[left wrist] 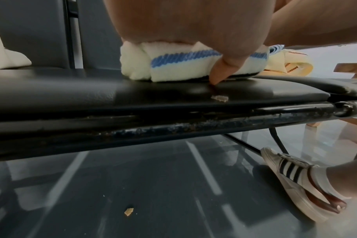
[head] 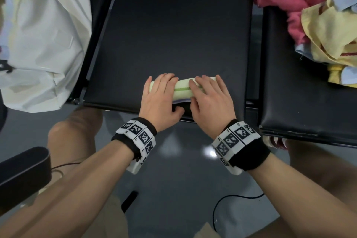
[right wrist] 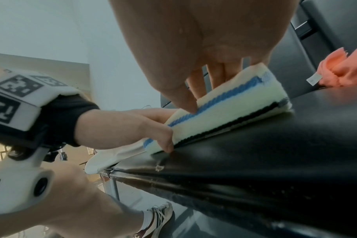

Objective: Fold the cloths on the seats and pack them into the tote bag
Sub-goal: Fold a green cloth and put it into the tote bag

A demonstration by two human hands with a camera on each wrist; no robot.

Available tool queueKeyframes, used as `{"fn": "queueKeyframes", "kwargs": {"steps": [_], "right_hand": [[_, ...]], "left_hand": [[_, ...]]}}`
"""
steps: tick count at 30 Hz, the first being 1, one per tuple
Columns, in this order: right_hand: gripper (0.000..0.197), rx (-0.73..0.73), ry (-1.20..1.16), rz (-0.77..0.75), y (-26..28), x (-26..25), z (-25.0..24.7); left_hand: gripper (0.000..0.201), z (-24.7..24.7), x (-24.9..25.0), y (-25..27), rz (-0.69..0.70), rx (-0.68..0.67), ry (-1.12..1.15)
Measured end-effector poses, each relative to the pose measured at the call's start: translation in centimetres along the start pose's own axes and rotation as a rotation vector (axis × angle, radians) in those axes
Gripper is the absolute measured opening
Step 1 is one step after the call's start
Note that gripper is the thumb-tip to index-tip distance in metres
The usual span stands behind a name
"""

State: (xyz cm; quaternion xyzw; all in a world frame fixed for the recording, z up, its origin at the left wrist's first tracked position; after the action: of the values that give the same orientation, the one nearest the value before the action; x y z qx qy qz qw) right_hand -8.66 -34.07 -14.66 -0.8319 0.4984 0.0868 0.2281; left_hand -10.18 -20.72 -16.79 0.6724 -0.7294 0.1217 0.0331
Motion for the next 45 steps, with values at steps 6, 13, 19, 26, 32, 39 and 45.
{"fn": "queueKeyframes", "kwargs": {"steps": [6,13,19,26,32,39,45], "right_hand": [[0.080,-0.178,0.124,0.030,-0.6,-0.1,2.5],[0.081,-0.147,0.149,0.078,-1.5,0.3,3.3],[0.061,-0.215,0.243,0.053,-2.2,-0.2,2.2],[0.052,-0.519,0.206,0.079,-2.3,-4.6,-0.8],[0.048,-0.477,0.001,0.109,-6.3,-12.7,-3.4],[0.041,-0.282,-0.318,0.172,-13.4,-24.3,-4.8],[0.066,-0.209,-0.479,0.186,-19.6,-33.8,-2.2]], "left_hand": [[0.083,0.5,-1.2,-1.6,-0.011,0.001,0.060],[0.064,0.4,-1.7,-2.7,-0.030,0.033,0.136],[0.059,-1.1,-2.0,-1.9,0.078,-0.058,0.077],[0.056,-5.4,-4.5,2.0,0.027,0.017,0.096],[0.063,-12.9,-10.2,3.4,-0.171,0.255,0.298],[0.022,-23.2,-20.8,5.6,-0.568,0.774,0.558],[0.025,-26.7,-27.2,5.5,-0.689,0.751,0.870]]}}
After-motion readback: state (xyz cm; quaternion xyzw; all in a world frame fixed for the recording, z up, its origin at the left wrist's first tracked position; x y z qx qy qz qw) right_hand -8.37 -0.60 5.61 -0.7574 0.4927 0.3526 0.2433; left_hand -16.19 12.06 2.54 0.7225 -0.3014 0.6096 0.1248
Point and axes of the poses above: each hand's wrist, its own y-axis away from the middle knuckle, its own z-axis out of the palm, x = y × z, the point moved 7 cm from there along -y, towards the middle knuckle, and after that the axes turned 7 degrees about x, right-handed, at the moved point
